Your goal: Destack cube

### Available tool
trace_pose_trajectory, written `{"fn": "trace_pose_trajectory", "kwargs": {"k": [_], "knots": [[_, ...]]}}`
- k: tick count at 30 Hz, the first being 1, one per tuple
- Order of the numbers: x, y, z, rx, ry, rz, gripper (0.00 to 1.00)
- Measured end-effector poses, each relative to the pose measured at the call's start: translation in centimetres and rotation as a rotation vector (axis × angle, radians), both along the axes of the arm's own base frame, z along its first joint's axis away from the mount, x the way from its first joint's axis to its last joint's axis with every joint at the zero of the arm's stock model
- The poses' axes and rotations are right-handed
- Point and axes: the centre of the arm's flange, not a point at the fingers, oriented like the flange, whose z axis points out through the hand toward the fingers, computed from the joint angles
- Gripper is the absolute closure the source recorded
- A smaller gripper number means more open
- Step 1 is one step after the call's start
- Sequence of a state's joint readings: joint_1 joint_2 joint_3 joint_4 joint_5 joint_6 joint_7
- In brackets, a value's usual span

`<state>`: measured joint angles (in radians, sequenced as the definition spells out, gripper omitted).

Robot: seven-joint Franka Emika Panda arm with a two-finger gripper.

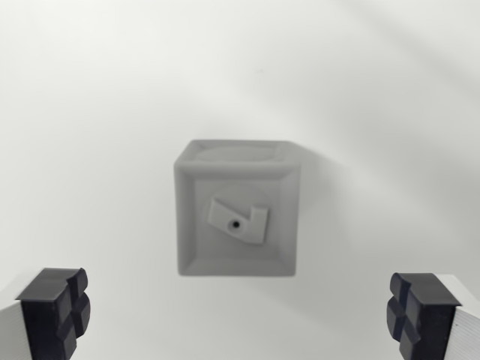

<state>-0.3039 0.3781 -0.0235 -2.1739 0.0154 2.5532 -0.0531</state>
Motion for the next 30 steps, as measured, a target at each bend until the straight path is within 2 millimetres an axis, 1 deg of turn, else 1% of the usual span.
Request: {"fn": "trace_pose_trajectory", "kwargs": {"k": [30], "knots": [[0.0, 0.0, 12.7, 0.002, -0.003, 0.0, 0.0]]}}
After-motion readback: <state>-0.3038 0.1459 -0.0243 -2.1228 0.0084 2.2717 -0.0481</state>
